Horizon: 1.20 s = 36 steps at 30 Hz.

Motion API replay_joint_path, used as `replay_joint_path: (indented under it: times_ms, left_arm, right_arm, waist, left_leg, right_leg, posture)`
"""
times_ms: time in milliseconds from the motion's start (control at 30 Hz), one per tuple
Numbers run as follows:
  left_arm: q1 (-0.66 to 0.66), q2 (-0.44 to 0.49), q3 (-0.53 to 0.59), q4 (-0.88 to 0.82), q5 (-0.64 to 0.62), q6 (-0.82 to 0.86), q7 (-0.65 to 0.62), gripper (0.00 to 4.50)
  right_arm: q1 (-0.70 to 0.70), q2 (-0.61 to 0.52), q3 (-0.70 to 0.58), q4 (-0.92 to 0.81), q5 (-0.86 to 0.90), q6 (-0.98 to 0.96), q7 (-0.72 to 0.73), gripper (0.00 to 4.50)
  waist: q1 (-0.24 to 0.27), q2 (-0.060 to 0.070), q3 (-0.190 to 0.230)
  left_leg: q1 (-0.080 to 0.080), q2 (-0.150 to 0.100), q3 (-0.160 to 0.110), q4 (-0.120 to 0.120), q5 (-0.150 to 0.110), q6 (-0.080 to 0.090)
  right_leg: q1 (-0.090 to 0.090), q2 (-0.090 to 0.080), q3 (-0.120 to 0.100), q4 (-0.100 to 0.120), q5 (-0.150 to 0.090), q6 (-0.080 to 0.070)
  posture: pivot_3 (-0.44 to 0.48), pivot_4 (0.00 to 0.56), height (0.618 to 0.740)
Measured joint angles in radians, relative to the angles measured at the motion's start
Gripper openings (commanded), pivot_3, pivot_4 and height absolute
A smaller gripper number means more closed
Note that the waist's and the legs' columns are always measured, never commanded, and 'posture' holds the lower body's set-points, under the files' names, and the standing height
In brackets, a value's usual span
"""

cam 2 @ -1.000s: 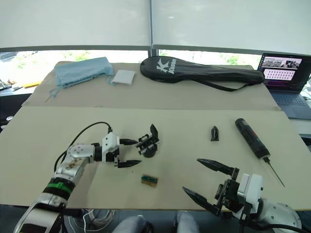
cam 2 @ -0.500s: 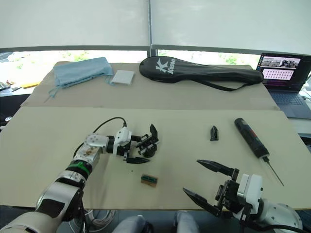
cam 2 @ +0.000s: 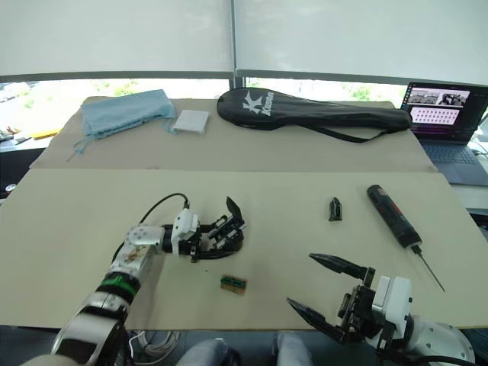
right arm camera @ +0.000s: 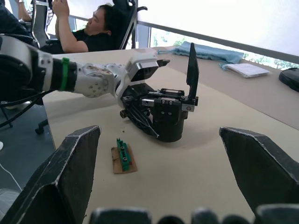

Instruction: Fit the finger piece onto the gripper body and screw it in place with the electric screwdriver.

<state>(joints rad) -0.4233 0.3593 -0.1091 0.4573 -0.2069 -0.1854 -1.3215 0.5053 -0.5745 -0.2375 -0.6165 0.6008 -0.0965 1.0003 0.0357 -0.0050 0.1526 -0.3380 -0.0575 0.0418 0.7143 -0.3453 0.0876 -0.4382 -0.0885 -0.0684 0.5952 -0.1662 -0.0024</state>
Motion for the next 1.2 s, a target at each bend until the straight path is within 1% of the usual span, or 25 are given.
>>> replay_joint_path:
  times_ms: [67,167,267,367,700,1200]
  left_arm:
    - [0.090,0.009,0.002,-0.174,0.032,0.112,0.132,2.28]
    - [0.160,-0.005,0.007,-0.335,0.058,0.259,0.303,2.28]
    - [0.181,-0.017,0.005,-0.416,0.085,0.330,0.413,2.28]
    - [0.187,-0.037,-0.007,-0.434,0.101,0.344,0.485,2.28]
    - [0.187,-0.073,-0.056,-0.423,0.127,0.340,0.575,2.28]
    - [0.192,-0.076,-0.098,-0.437,0.130,0.338,0.598,2.28]
  right_arm:
    - [-0.001,-0.001,0.008,-0.001,0.000,0.000,0.001,4.50]
    - [-0.009,-0.001,0.031,-0.002,-0.001,0.001,0.001,4.50]
    - [-0.018,-0.003,0.032,-0.001,-0.001,0.003,0.000,4.50]
    - [-0.023,-0.013,0.032,-0.001,0.001,0.007,0.001,4.50]
    - [-0.036,-0.029,0.031,-0.002,0.008,0.023,-0.003,4.50]
    - [-0.036,-0.035,0.031,-0.012,-0.003,0.034,-0.028,4.50]
  waist:
    - [0.001,0.000,0.000]
    - [0.008,-0.001,0.001]
    - [0.010,-0.001,0.001]
    - [0.009,-0.001,0.001]
    - [0.009,-0.001,0.001]
    - [0.010,0.000,0.000]
  left_leg:
    - [0.000,0.000,0.000,0.000,0.000,0.000]
    - [0.000,0.000,0.000,0.000,-0.001,0.001]
    - [0.000,0.000,0.000,0.000,-0.001,0.001]
    - [0.000,0.000,0.000,0.000,-0.001,0.001]
    - [0.001,-0.001,0.000,0.000,-0.001,0.001]
    - [0.001,-0.001,0.000,0.000,-0.001,0.001]
  right_leg:
    - [0.000,0.000,0.000,0.000,0.000,0.000]
    - [0.000,0.000,0.000,0.000,0.000,0.000]
    - [0.000,0.000,0.000,0.000,0.000,0.001]
    - [0.000,0.000,0.000,0.000,0.000,0.001]
    - [0.001,0.000,0.000,0.000,0.000,0.001]
    - [0.001,0.000,0.000,0.000,0.000,0.001]
  posture:
    - [0.000,0.150,0.740]
    - [0.000,0.150,0.740]
    - [0.000,0.150,0.740]
    - [0.000,0.150,0.740]
    - [0.000,0.150,0.740]
    - [0.000,0.150,0.740]
